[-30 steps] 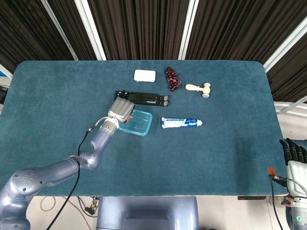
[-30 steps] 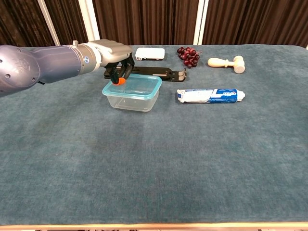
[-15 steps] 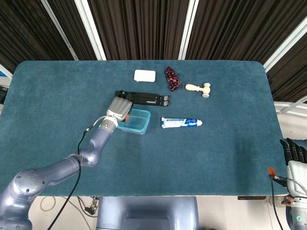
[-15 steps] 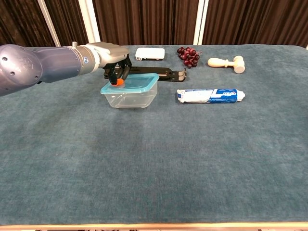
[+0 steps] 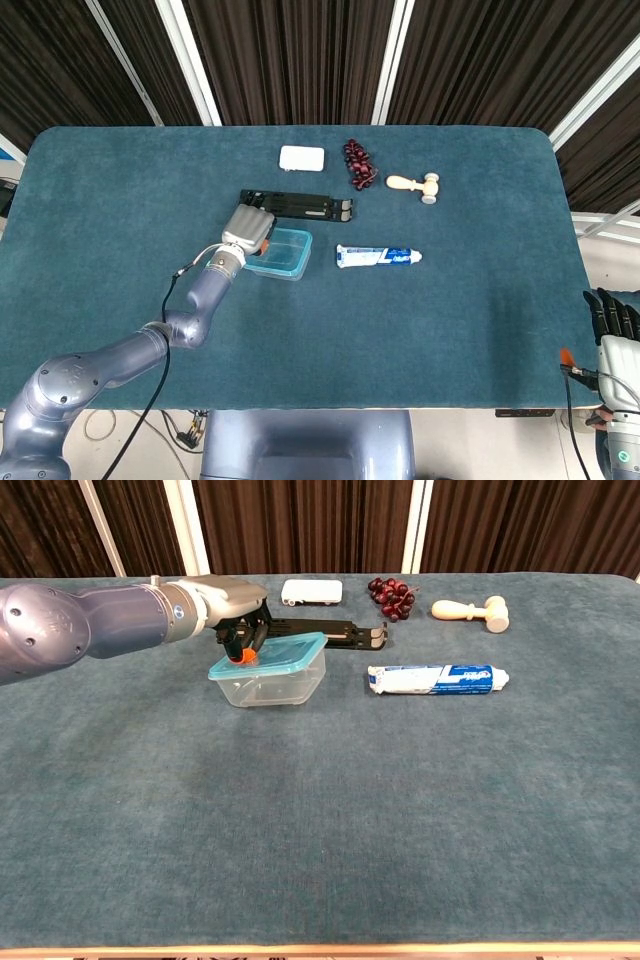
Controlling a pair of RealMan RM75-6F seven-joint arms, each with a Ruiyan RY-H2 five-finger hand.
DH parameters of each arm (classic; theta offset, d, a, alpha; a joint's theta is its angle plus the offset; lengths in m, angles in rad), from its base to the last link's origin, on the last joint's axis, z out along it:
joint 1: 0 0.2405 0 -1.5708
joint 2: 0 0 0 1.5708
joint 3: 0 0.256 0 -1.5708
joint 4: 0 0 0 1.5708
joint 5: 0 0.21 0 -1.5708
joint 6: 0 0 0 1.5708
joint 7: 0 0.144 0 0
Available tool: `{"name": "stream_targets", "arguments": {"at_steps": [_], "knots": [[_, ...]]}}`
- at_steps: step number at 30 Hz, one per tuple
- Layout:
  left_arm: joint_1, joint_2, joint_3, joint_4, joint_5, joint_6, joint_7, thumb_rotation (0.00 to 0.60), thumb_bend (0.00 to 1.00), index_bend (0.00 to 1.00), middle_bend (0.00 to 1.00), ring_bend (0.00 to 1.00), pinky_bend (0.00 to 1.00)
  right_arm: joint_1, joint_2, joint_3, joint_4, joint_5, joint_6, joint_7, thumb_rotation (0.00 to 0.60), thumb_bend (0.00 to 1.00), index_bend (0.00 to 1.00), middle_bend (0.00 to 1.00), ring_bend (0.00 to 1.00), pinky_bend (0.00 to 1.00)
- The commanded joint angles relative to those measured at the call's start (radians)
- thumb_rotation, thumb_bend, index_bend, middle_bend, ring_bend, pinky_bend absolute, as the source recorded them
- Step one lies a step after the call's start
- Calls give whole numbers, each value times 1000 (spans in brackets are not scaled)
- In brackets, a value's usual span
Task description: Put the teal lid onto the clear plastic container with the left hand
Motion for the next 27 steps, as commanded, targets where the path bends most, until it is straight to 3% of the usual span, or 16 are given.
{"name": "stream_targets", "arguments": {"at_steps": [1, 7, 11, 15, 21, 27], "knots": [[-6, 20, -13, -41, 33, 50, -1, 600, 505, 721, 551, 36, 0, 0, 0, 0, 0, 1, -1, 0, 600, 362, 69, 0, 7, 0], [3, 124, -52, -226, 77, 194, 27, 600, 501, 681, 511, 35, 0, 1, 0, 0, 1, 1, -1, -2, 600, 362, 69, 0, 7, 0], [28, 235, -49, -417, 46, 309, 144, 600, 429, 419, 317, 28, 0, 1, -3, 1, 6, -3, 4, -4, 600, 362, 69, 0, 7, 0], [74, 319, -28, -579, 29, 476, 267, 600, 324, 257, 186, 3, 0, 1, -4, -1, 11, -11, 7, -8, 600, 362, 70, 0, 7, 0], [240, 463, 41, -826, 54, 736, 303, 600, 259, 188, 93, 0, 9, 5, -1, -11, 26, -41, 9, -16, 600, 363, 61, 0, 7, 0], [462, 581, 162, -916, 207, 890, 87, 600, 245, 173, 80, 0, 9, 10, 5, -20, 41, -75, 11, -9, 600, 363, 58, 0, 2, 0]]}}
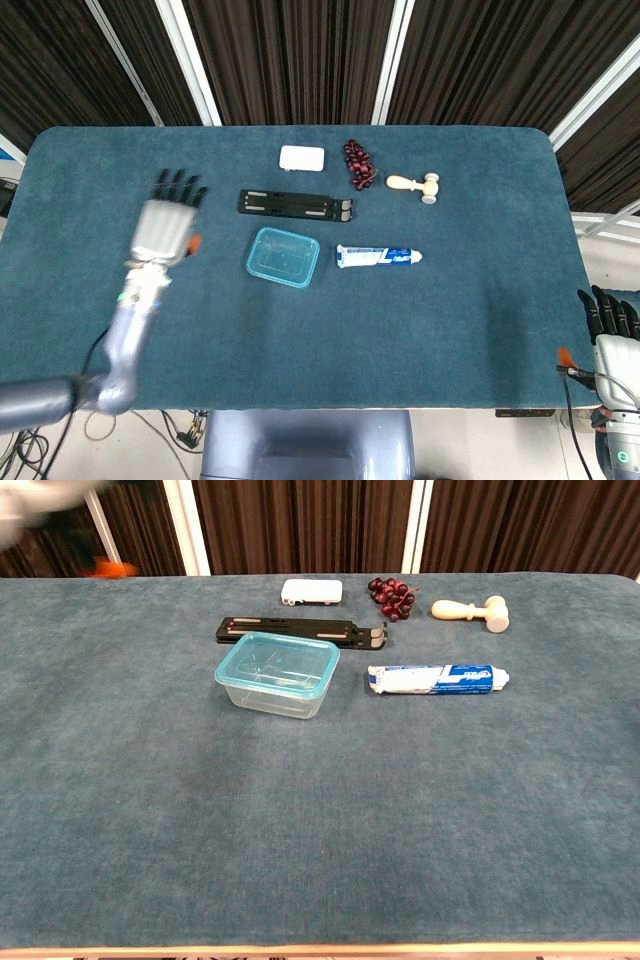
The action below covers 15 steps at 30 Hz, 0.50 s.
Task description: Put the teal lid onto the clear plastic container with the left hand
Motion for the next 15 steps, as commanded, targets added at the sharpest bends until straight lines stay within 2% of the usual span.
{"name": "stream_targets", "arguments": {"at_steps": [1, 5, 8, 11, 15], "knots": [[190, 114, 120, -62, 143, 122, -188, 600, 241, 173, 80, 0, 9, 4, 5, -9, 10, -24, -1, 7, 600, 362, 57, 0, 2, 0], [321, 146, 200, -37, 236, 195, -332, 600, 203, 167, 80, 0, 9, 9, 12, -21, 23, -55, -4, 6, 600, 362, 52, 0, 0, 0], [392, 173, 251, -29, 292, 204, -427, 600, 199, 150, 80, 0, 8, 11, 18, -26, 29, -67, -5, 3, 600, 362, 51, 0, 0, 0], [459, 183, 282, 2, 361, 236, -525, 600, 198, 148, 79, 0, 7, 13, 22, -27, 33, -72, -4, -7, 600, 362, 51, 0, 0, 0], [528, 187, 290, 41, 414, 280, -613, 600, 189, 146, 70, 0, 0, 12, 22, -32, 34, -82, 2, -21, 600, 363, 51, 0, 0, 0]]}}
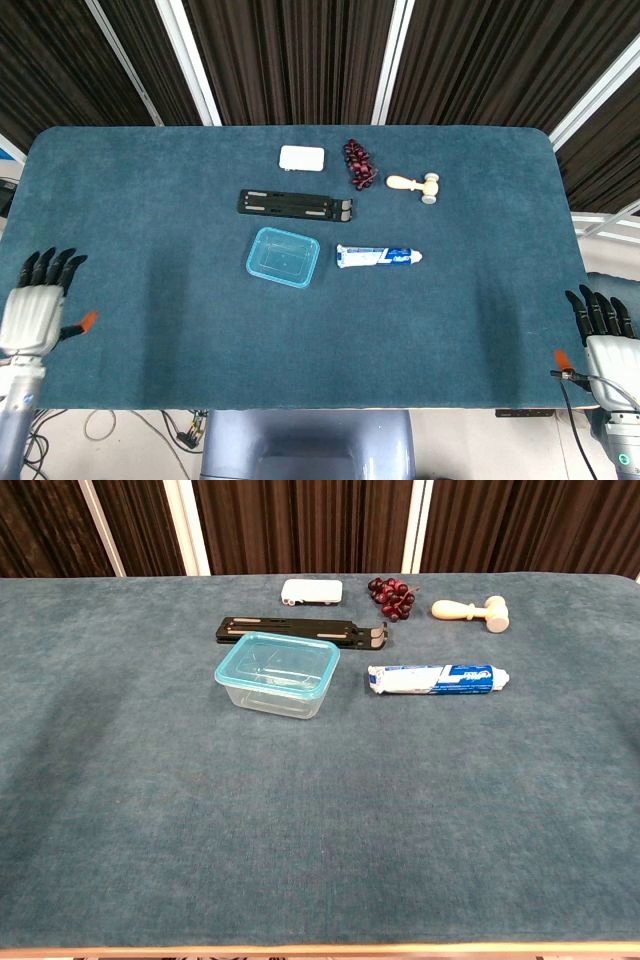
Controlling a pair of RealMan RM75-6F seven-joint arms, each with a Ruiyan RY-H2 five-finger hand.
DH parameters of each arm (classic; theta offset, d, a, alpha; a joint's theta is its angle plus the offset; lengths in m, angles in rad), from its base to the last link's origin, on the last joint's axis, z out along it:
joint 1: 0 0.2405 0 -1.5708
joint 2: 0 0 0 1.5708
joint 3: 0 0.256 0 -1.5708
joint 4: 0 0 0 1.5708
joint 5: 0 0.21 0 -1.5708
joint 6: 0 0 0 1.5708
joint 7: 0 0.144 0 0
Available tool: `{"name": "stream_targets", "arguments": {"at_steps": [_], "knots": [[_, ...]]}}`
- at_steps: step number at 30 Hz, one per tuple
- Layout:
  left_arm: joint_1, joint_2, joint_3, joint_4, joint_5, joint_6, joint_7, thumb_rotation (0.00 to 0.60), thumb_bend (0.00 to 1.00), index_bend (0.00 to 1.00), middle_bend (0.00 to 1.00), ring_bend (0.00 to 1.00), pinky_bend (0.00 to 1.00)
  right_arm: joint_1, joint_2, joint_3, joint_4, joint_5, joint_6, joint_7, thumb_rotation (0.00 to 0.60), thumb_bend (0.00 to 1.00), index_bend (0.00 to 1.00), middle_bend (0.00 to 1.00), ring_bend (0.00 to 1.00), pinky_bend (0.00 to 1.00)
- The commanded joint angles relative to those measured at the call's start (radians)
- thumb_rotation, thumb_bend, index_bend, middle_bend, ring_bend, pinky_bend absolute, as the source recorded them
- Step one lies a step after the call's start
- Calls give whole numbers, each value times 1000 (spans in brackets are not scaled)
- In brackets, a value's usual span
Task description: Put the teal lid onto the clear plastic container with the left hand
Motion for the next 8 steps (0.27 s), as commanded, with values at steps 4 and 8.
{"name": "stream_targets", "arguments": {"at_steps": [4, 8], "knots": [[84, 52, 22, 27, 90, 42, -118, 600, 189, 145, 67, 0, 0, -2, -2, -6, -1, -3, 2, -13, 600, 363, 51, 0, 0, 0], [97, 72, 10, 8, 108, 29, -119, 600, 189, 145, 67, 0, 0, 0, -2, -5, 0, -4, 1, -14, 600, 362, 51, 0, 0, 0]]}}
